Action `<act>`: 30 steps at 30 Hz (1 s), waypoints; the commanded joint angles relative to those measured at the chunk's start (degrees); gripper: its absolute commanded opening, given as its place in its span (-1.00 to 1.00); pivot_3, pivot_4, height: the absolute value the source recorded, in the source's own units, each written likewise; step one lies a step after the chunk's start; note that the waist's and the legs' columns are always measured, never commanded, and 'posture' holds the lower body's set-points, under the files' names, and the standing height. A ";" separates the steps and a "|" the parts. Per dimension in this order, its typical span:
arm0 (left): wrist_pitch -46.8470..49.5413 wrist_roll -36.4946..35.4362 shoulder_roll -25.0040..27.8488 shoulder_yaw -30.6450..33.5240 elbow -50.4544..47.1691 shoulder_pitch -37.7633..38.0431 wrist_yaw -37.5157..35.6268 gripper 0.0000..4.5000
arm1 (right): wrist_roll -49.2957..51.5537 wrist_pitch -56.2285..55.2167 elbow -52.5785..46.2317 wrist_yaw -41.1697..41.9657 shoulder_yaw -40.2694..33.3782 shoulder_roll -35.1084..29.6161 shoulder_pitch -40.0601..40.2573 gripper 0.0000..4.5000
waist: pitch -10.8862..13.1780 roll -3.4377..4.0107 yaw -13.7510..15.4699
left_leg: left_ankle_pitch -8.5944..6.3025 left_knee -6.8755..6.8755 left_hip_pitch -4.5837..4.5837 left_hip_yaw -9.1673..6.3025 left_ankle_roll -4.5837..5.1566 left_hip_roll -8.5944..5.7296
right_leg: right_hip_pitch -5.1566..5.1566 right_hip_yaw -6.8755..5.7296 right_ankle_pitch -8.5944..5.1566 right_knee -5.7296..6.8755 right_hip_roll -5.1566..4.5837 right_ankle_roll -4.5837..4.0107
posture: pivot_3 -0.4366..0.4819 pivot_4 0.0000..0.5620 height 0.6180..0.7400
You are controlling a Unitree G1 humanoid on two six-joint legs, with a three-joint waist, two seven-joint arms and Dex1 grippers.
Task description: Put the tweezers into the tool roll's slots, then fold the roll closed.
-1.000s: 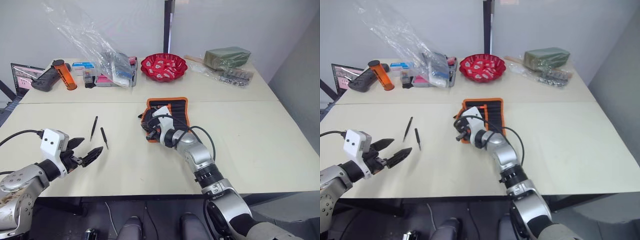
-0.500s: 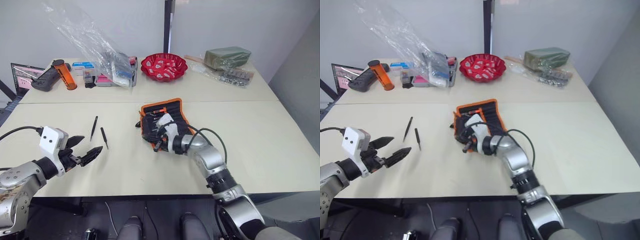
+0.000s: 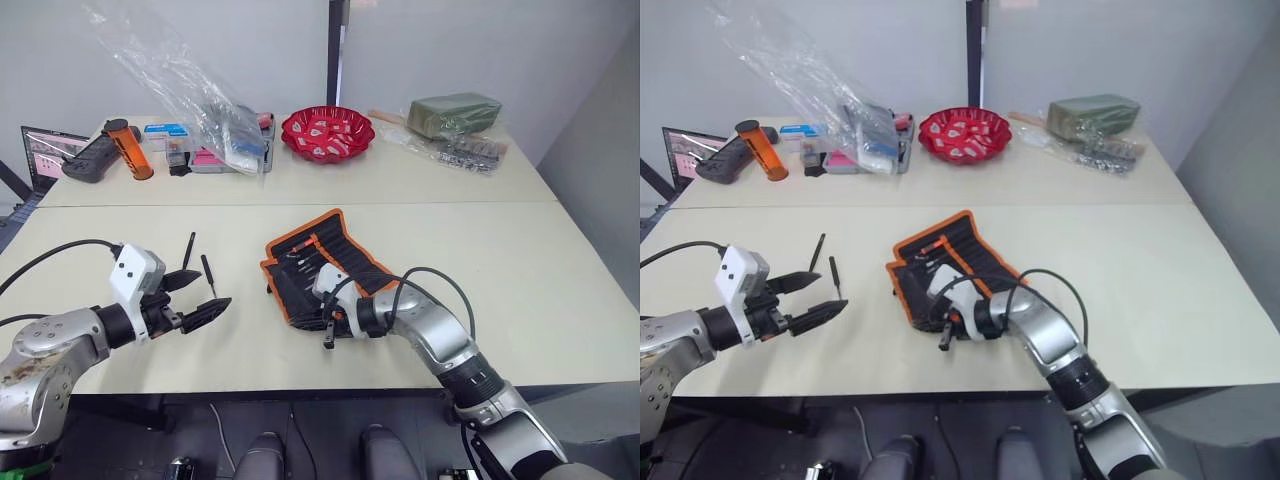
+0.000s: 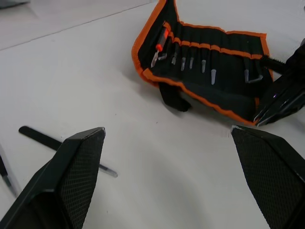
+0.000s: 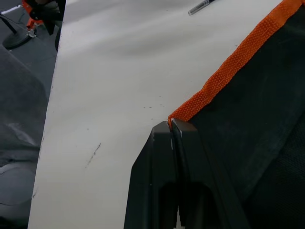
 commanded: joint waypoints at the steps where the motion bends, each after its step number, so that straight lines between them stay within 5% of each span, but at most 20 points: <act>1: -1.00 -0.15 -0.71 -3.60 1.68 -4.94 -0.87 0.49 | -0.89 -0.16 1.02 -0.85 0.81 0.78 -0.25 -1.00 | 0.00 0.00 0.13 | 0.00 0.01 0.01 0.00 0.00 0.00 | 0.02 0.01 0.00 0.00 0.00 0.00 | -0.05 -0.47 1.00; 11: -11.39 13.65 -7.99 -23.28 22.43 -24.47 -4.23 -0.96 | -1.76 -0.12 1.82 -1.98 0.48 0.73 -0.15 -1.00 | -0.03 -0.03 0.05 | 0.00 0.05 0.03 0.00 0.00 -0.02 | 0.04 -0.01 0.01 0.01 0.00 0.00 | -0.05 -0.47 1.00; 18: -24.22 25.02 -12.69 -30.87 47.73 -34.19 -6.23 -0.99 | -1.28 0.90 0.10 -1.48 -0.22 -0.77 -0.29 -1.00 | -0.03 -0.04 0.18 | 0.01 0.08 0.03 -0.01 0.00 -0.02 | 0.05 -0.03 -0.04 0.04 0.00 0.09 | -0.05 -0.47 1.00; 23: -29.59 26.84 -15.83 -31.11 56.07 -36.43 -8.97 -0.99 | -1.25 0.99 -1.59 -1.96 -0.37 -1.70 0.28 -1.00 | -0.04 -0.04 1.05 | 0.01 0.18 0.03 -0.03 0.00 -0.03 | 0.14 -0.07 -0.16 0.03 0.00 0.31 | -0.05 -0.47 1.00; 30: -33.64 28.03 -15.96 -30.03 59.40 -35.56 -10.56 -1.00 | 10.18 9.28 -8.07 2.22 -7.42 -1.78 -0.80 -0.01 | -0.05 -0.03 1.08 | 0.01 0.23 0.05 -0.04 0.00 -0.04 | 0.17 -0.06 -0.16 0.05 0.00 0.36 | -0.05 -0.47 1.00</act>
